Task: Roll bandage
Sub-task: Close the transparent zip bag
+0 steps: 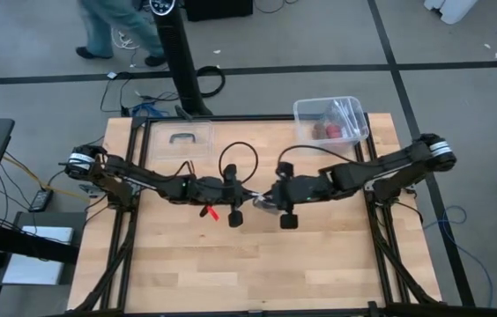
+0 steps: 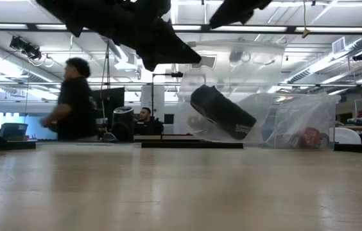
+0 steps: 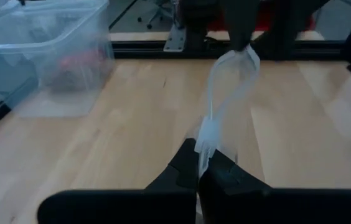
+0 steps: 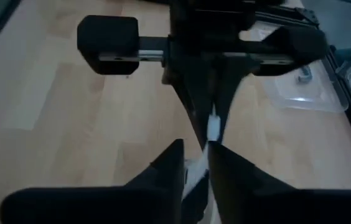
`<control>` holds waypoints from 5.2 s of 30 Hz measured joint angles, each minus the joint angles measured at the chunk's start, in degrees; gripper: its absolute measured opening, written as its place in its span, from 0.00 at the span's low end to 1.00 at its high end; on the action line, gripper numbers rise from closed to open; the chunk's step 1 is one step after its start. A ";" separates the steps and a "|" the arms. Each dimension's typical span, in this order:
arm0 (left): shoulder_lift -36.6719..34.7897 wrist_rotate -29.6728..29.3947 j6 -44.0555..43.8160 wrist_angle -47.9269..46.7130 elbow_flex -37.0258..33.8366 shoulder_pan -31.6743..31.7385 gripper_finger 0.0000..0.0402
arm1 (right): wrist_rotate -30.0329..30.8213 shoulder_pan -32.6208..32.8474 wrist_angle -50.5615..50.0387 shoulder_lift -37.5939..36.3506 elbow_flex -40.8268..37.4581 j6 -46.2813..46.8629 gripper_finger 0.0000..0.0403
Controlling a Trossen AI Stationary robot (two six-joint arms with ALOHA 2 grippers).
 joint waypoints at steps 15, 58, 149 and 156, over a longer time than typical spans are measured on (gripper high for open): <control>0.00 -0.95 2.97 -7.35 4.15 -0.75 0.01 | 1.29 -2.74 -3.90 6.52 7.05 -1.47 0.30; 0.02 -2.98 3.11 -6.14 4.15 -0.76 0.01 | -4.72 -4.64 -16.30 7.05 8.07 1.17 0.02; -0.11 -3.25 -1.40 -2.10 4.14 -0.72 0.01 | -1.11 -2.93 -17.40 7.17 13.10 1.58 0.30; -0.11 -3.26 -1.32 -1.12 4.15 -0.72 0.01 | -3.19 -4.02 -17.30 7.19 13.09 0.66 0.16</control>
